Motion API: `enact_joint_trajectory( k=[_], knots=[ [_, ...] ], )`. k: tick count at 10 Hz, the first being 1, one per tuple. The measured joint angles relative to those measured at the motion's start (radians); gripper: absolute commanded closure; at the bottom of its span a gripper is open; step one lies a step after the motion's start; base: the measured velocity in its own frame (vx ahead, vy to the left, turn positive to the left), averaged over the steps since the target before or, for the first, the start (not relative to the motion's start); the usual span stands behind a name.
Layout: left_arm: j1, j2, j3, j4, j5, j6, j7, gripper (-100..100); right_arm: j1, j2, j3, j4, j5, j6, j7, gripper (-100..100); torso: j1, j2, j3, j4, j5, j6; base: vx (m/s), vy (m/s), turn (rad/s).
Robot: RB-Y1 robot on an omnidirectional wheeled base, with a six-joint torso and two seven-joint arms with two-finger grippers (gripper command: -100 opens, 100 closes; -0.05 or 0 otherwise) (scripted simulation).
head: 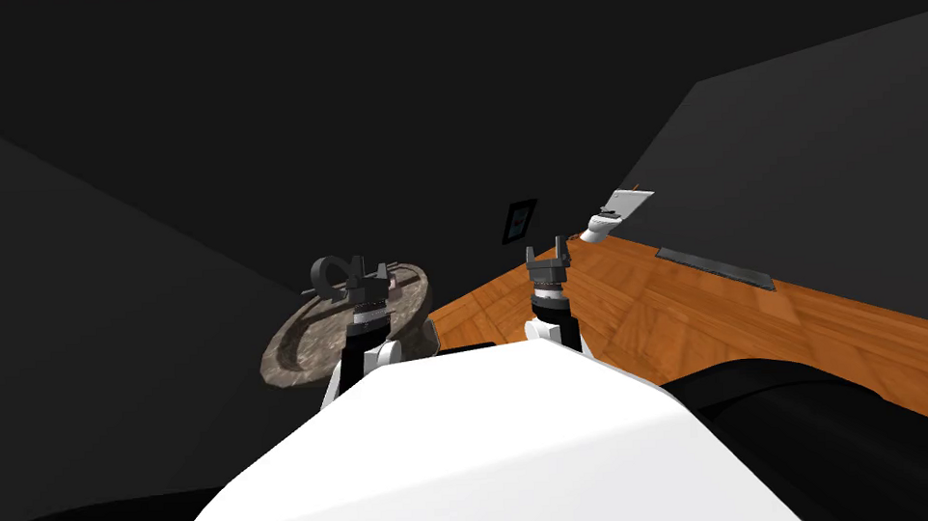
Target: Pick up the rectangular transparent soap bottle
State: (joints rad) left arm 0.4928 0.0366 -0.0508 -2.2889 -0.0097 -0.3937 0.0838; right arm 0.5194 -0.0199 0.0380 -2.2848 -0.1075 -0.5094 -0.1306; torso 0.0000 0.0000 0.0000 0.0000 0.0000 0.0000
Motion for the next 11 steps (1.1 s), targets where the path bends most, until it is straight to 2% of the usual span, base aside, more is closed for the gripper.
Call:
enact_joint_trajectory(
  k=[3, 4, 11],
  knots=[
    [-0.070, 0.038, 0.007, 0.042, 0.001, 0.014, 0.010, -100, 0.000, 0.000, 0.000, 0.000, 0.000, 0.000, 0.000, 0, -0.003, 0.003, 0.002, 0.001, -0.001, 0.000, -0.062, -0.059, 0.069],
    [-0.106, 0.057, 0.019, 0.068, 0.005, 0.028, 0.018, -100, 0.000, 0.000, 0.000, 0.000, 0.000, 0.000, 0.000, 0, -0.005, 0.004, 0.002, 0.001, -0.001, 0.000, -0.056, -0.065, 0.028],
    [-0.294, 0.112, 0.047, 0.187, 0.013, 0.086, 0.049, -100, 0.000, 0.000, 0.000, 0.000, 0.000, 0.000, 0.000, 0, -0.003, 0.003, 0.002, 0.001, -0.001, 0.000, -0.055, -0.043, 0.047]
  ],
)
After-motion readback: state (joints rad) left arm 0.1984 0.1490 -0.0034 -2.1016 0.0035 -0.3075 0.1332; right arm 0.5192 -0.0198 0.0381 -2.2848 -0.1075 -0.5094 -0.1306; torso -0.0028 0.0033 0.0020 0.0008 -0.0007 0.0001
